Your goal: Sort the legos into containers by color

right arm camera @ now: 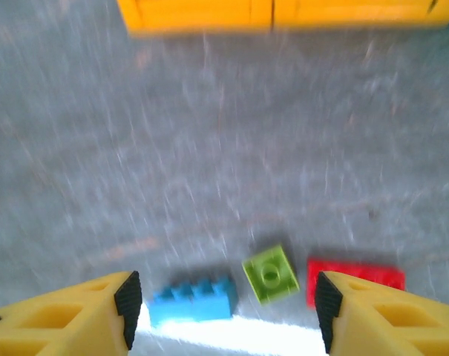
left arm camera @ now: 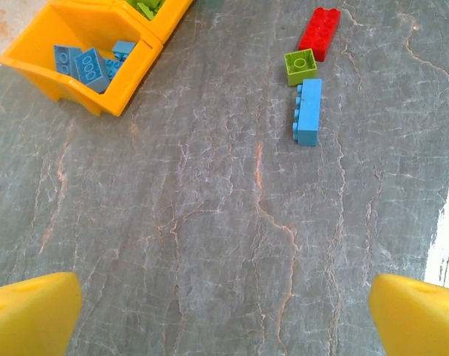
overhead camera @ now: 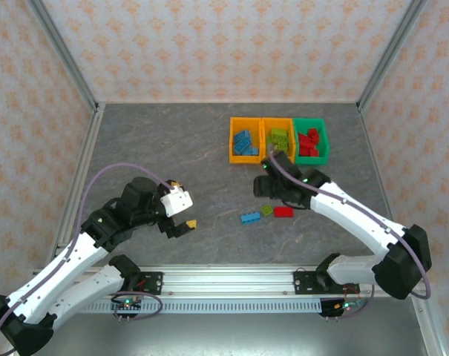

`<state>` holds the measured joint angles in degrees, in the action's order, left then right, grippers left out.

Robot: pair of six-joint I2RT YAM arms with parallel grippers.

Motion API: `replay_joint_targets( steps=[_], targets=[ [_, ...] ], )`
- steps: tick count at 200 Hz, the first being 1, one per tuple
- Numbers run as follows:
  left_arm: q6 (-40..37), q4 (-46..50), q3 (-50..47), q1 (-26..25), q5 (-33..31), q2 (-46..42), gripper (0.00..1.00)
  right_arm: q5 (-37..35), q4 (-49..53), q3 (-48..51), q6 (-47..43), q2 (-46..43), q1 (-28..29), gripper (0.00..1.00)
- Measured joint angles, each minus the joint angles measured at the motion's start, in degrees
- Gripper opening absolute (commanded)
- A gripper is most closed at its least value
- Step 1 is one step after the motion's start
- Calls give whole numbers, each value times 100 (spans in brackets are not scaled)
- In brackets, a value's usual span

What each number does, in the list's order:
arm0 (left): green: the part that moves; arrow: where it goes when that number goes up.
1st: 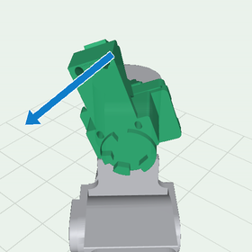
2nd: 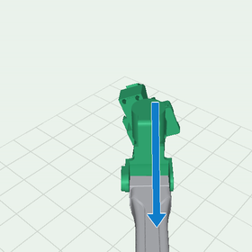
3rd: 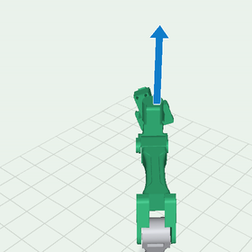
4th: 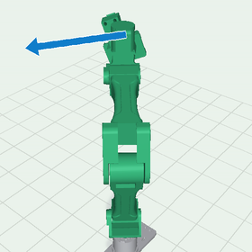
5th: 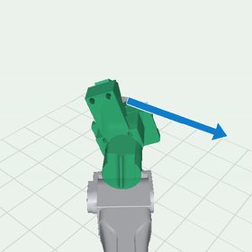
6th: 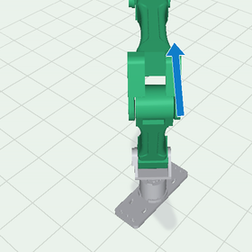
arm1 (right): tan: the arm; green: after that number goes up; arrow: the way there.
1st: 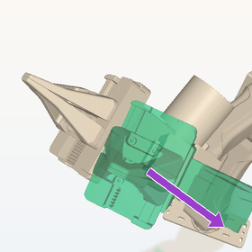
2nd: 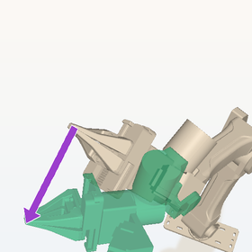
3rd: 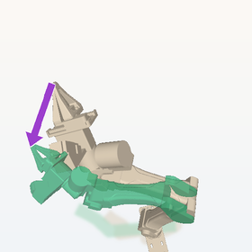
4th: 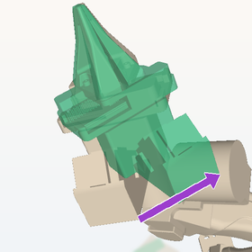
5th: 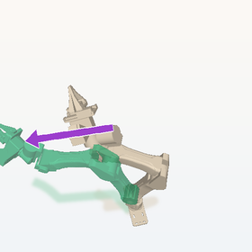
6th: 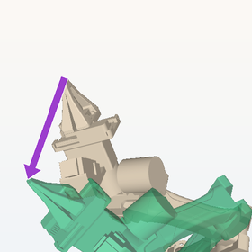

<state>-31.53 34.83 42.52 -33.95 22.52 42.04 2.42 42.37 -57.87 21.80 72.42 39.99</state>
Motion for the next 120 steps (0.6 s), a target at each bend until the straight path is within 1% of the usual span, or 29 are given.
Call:
replay_joint_targets(
  steps=[30,65,90,120],
  targets=[
    [0,0,0,0,4,11,100,-15,503,105,-153,621,208,62],
    [0,0,0,0,2,11,100,-160,551,92,-337,1213,216,59],
    [0,2,0,0,2,7,100,-76,409,85,-435,1631,7,59],
    [0,0,-13,0,-2,-15,100,168,221,74,-566,1965,-282,62]
  ],
)
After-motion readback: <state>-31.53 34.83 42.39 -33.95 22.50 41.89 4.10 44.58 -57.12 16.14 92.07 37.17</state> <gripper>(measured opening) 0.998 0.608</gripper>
